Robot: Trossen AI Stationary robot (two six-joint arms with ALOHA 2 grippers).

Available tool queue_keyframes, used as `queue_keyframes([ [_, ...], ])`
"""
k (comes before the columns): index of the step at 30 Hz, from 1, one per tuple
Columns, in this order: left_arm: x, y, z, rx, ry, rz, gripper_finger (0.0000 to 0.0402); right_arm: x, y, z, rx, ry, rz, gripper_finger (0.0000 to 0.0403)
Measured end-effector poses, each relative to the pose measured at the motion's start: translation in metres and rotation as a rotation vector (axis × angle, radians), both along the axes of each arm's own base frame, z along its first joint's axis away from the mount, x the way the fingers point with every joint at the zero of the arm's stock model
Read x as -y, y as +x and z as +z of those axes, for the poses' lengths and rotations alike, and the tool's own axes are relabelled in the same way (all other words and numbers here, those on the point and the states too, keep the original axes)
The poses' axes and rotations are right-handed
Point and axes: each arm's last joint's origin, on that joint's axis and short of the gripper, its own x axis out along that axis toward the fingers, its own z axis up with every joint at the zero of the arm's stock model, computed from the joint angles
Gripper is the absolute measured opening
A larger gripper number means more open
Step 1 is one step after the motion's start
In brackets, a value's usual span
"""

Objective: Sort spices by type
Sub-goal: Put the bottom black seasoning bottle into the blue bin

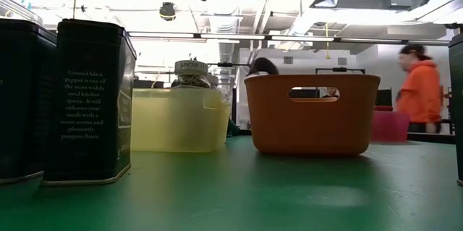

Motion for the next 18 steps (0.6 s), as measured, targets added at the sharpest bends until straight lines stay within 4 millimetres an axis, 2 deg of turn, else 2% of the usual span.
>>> queue_keyframes([
  [4,-0.004,-0.009,-0.001,-0.084,0.027,0.027,0.0319,-0.003,-0.017,0.010,-0.028,0.092,-0.016,0.0241],
  [8,-0.014,-0.028,0.011,-0.109,0.053,0.114,0.0321,-0.016,-0.030,0.013,-0.089,0.224,-0.033,0.0238],
  [13,-0.023,-0.059,0.034,-0.087,0.091,0.229,0.0305,-0.053,-0.045,0.004,-0.230,0.270,-0.065,0.0238],
  [18,-0.027,-0.088,0.053,-0.049,0.064,0.279,0.0292,-0.089,-0.063,-0.014,-0.384,0.272,-0.152,0.0238],
])
